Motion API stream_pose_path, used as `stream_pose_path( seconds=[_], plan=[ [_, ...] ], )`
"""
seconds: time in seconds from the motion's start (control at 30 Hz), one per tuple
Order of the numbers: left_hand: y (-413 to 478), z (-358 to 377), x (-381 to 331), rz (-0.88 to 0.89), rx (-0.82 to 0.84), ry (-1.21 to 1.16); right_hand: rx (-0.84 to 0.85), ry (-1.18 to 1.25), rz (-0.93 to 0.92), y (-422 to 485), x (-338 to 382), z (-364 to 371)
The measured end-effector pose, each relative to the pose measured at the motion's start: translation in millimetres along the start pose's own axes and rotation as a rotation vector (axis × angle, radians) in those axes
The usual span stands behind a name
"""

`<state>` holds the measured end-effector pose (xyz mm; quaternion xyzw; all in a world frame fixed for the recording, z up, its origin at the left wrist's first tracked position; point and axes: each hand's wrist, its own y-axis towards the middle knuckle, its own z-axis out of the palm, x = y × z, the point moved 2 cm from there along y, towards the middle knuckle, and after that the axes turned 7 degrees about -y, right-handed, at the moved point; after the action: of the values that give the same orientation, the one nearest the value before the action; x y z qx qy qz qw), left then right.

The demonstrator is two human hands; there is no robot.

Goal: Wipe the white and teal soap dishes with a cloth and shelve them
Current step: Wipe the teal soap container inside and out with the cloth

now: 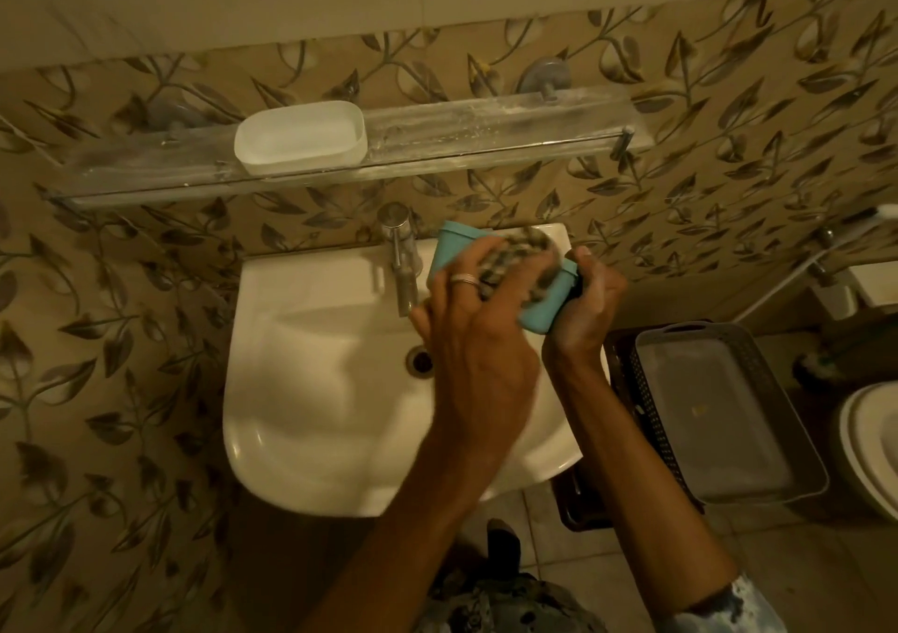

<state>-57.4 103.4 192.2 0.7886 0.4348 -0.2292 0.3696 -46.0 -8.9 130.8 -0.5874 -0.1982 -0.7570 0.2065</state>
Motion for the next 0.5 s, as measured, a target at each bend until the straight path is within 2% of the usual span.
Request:
stream_pose_path(
  seconds=[0.13,0.23,0.3,0.43,0.5],
  plan=[
    [22.5,-14.9,41.3,-0.171,-0.094,0.002,0.03,-0.047,-0.005,2.7,1.2,-4.6],
    [23.3,-14.1,40.0,-0.223,-0.133,-0.07,0.036,-0.049,-0.011,0.0,3.6,0.0],
    [8.0,-5.2,20.1,-0.159,-0.097,-0.072,0.019,-0.09,-0.027,1.5,4.9,4.8],
    [-20.0,15.5,-20.0,0.085,0.001,-0.051,0.041,-0.05,-0.035,0.3,2.6,4.1],
    [-15.9,15.7,-21.0,0.102,0.026,-0.036,0.008,-0.061,-0.043,-2.0,2.3,0.7]
  ],
)
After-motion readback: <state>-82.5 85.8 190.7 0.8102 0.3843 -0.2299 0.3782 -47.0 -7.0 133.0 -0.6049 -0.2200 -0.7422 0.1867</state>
